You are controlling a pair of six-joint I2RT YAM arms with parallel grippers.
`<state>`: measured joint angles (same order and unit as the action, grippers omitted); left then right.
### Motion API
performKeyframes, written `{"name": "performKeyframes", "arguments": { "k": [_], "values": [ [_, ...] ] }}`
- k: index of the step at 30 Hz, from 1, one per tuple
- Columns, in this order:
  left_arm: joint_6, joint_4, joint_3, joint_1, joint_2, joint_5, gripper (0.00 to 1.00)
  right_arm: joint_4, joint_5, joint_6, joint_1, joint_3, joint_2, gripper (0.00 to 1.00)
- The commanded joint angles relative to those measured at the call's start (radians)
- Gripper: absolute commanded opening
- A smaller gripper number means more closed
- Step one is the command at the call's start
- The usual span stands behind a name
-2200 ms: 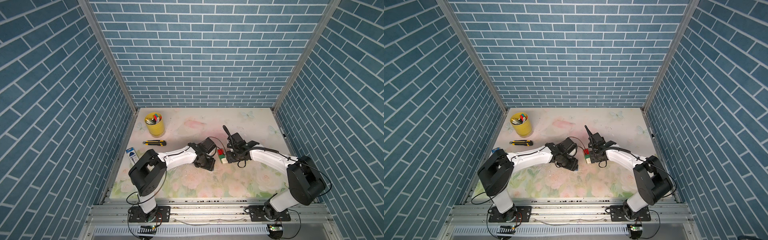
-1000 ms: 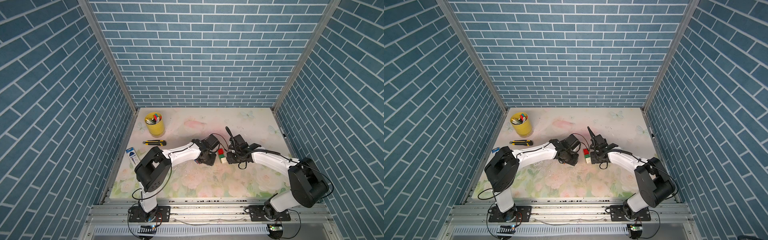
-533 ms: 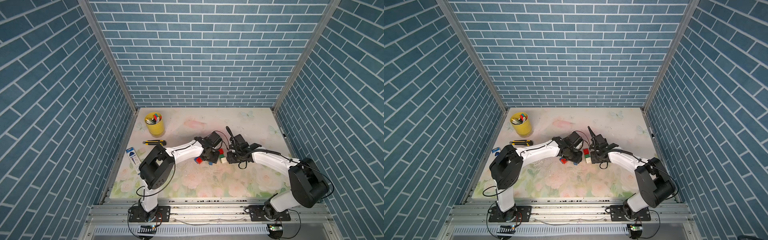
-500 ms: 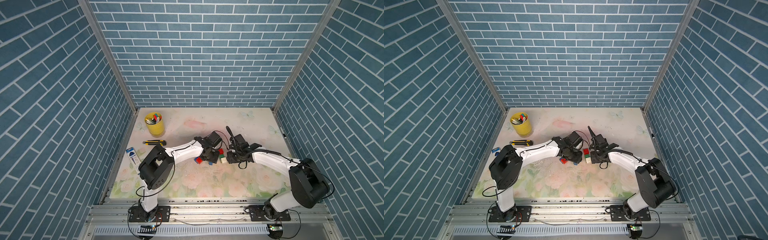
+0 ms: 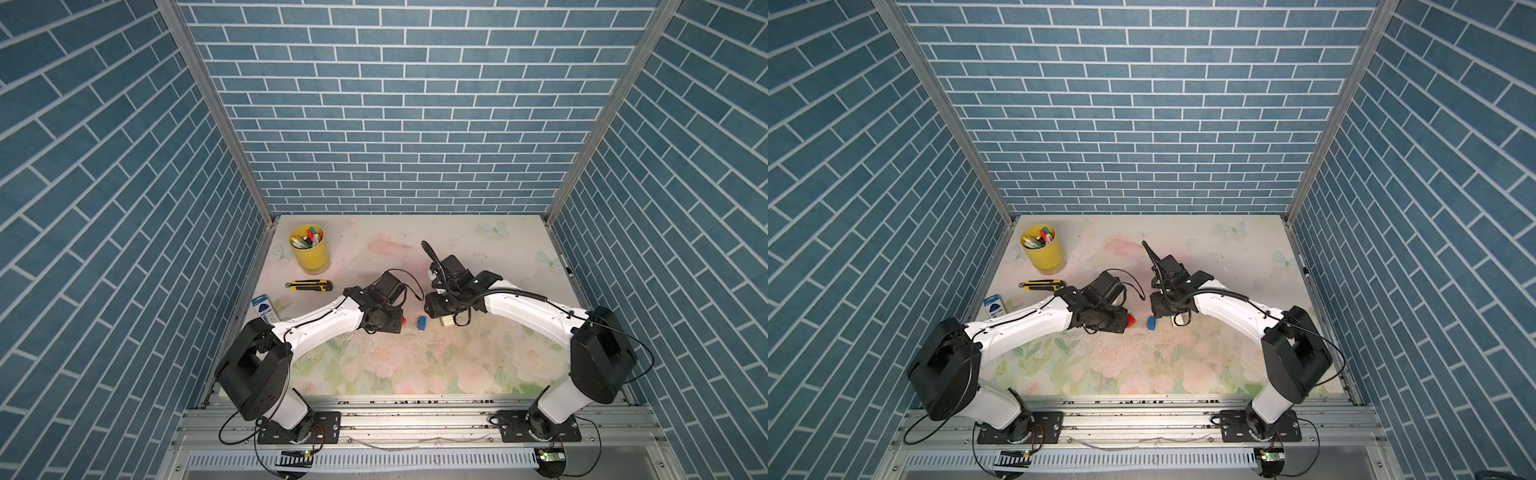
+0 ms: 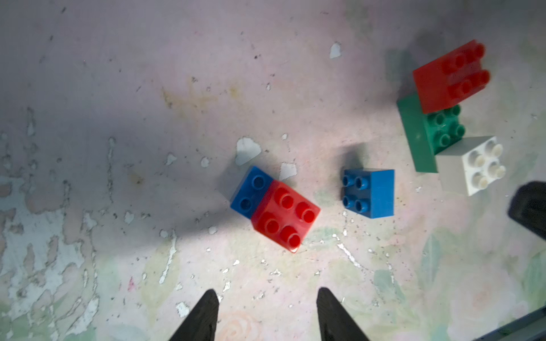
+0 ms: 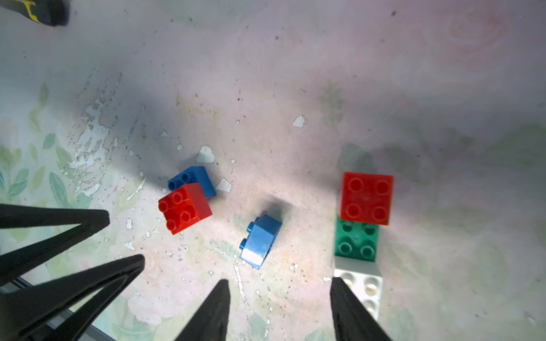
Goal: Assemble the letter y with lego
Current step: Adjust the lego brick at the center of the board.
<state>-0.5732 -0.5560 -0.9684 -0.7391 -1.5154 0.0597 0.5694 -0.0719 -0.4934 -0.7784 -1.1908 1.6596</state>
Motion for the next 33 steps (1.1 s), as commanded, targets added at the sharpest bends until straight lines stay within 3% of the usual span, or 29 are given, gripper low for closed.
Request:
{"name": "performKeyframes", "arguments": {
  "k": [1, 8, 12, 19, 23, 26, 33],
  "values": [
    [-0.020, 0.006, 0.034, 0.010, 0.030, -0.028, 0.57, 0.069, -0.044, -0.059, -0.002, -0.047, 0.079, 0.56],
    [-0.024, 0.026, 0.074, 0.016, 0.048, -0.034, 0.57, 0.078, -0.104, -0.056, -0.009, -0.139, 0.213, 0.52],
    [-0.029, 0.036, 0.094, 0.021, 0.050, -0.035, 0.57, 0.089, -0.142, -0.058, -0.008, -0.162, 0.255, 0.44],
    [-0.034, 0.045, 0.105, 0.024, 0.039, -0.032, 0.57, 0.083, -0.178, -0.062, -0.008, -0.142, 0.248, 0.29],
    [-0.034, 0.045, 0.100, 0.024, 0.030, -0.031, 0.56, 0.076, -0.188, -0.064, -0.009, -0.122, 0.251, 0.28],
    [-0.034, 0.045, 0.096, 0.024, 0.025, -0.029, 0.56, 0.075, -0.194, -0.065, -0.011, -0.119, 0.259, 0.34],
    [-0.033, 0.043, 0.092, 0.024, 0.018, -0.029, 0.56, 0.019, -0.230, -0.048, -0.012, -0.090, 0.231, 0.23]
  ]
}}
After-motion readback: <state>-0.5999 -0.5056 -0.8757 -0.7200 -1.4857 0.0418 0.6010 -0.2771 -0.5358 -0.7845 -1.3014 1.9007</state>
